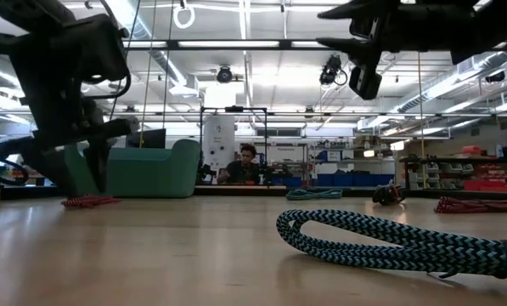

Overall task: Pick and place USB-C Cables
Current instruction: Put the left pink charger cable into the green bin

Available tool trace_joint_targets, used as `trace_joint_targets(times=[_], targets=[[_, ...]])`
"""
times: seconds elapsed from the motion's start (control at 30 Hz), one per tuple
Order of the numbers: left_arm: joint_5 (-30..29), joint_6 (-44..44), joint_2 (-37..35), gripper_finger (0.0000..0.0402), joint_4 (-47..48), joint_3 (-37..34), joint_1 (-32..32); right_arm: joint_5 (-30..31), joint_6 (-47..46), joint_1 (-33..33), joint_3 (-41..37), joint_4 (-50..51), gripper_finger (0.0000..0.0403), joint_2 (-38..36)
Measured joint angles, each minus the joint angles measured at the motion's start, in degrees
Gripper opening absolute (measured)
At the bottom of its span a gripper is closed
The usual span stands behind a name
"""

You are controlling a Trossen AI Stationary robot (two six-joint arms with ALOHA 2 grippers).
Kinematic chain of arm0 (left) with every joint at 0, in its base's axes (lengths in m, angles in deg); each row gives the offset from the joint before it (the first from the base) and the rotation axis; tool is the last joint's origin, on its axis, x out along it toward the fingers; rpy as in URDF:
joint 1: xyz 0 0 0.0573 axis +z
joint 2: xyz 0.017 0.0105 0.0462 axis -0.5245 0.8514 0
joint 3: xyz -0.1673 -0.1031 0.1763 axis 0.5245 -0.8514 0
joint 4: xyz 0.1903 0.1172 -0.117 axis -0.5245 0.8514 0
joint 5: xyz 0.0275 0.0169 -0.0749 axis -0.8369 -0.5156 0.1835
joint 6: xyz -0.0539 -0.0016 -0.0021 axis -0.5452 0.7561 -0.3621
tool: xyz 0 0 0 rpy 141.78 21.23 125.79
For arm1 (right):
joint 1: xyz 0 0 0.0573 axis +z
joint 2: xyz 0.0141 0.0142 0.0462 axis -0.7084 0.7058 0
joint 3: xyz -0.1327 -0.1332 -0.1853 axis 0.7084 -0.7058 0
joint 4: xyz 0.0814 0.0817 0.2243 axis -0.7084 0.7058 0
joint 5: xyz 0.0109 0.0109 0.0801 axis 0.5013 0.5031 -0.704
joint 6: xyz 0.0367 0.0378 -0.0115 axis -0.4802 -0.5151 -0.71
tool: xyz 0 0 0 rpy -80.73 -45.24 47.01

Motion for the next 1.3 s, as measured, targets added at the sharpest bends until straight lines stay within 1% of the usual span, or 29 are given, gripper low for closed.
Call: trace_joint_targets(times=[0.07,0.2,0.3,0.37,0.43,0.57,0.7,0.77,0.83,0.9,1.0,1.13,1.23,1.3], targets=[[0.41,2.72,0.00,0.0199,-3.54,-0.71,0.29,0.08,0.82,-0.06,0.97,0.80,0.0128,-0.15],[-0.47,3.86,0.87,0.0189,-5.68,-1.37,0.29,1.78,2.95,-0.14,2.56,5.75,0.0121,-0.25],[-1.23,6.23,3.34,0.0173,-6.67,-1.33,0.27,3.07,3.41,-0.15,3.44,8.58,0.0117,-0.25],[-2.30,9.17,5.84,0.0161,-9.30,-1.06,0.26,3.29,3.51,-0.17,3.46,8.74,0.0115,-0.23],[-2.74,11.53,8.05,0.0148,-9.90,-0.30,0.25,3.29,3.80,-0.15,3.46,8.86,0.0114,-0.23],[-2.69,16.46,10.60,0.0104,-7.89,2.27,0.25,3.29,3.53,-0.15,3.48,9.21,0.0110,-1.27],[-0.81,22.70,11.05,0.0025,-6.94,4.84,0.31,4.72,3.05,-0.15,3.48,10.40,0.0098,-3.90],[0.99,25.17,10.88,0.0018,-6.66,6.31,0.28,5.51,3.30,-0.16,3.55,12.19,0.0090,-5.93],[2.27,26.65,9.92,0.0020,-6.54,8.62,0.18,6.12,3.48,-0.15,4.66,16.09,0.0081,-7.99],[2.77,28.80,8.70,0.0019,-6.45,11.66,0.07,6.37,5.00,-0.15,7.09,22.37,0.0072,-10.01],[2.29,33.08,6.68,0.0019,-4.50,17.57,-0.41,7.64,9.19,-0.06,12.40,34.17,0.0058,-12.40],[0.96,37.19,3.87,0.0019,1.84,26.81,0.47,10.91,15.20,-0.06,20.72,48.52,0.0041,-13.45],[-2.53,42.55,2.17,0.0019,7.01,34.12,2.36,14.21,19.45,-0.06,26.34,55.27,0.0033,-13.62],[-6.32,47.17,1.36,0.0019,10.15,38.20,4.23,16.07,22.20,-0.10,28.85,56.92,0.0031,-13.61]])
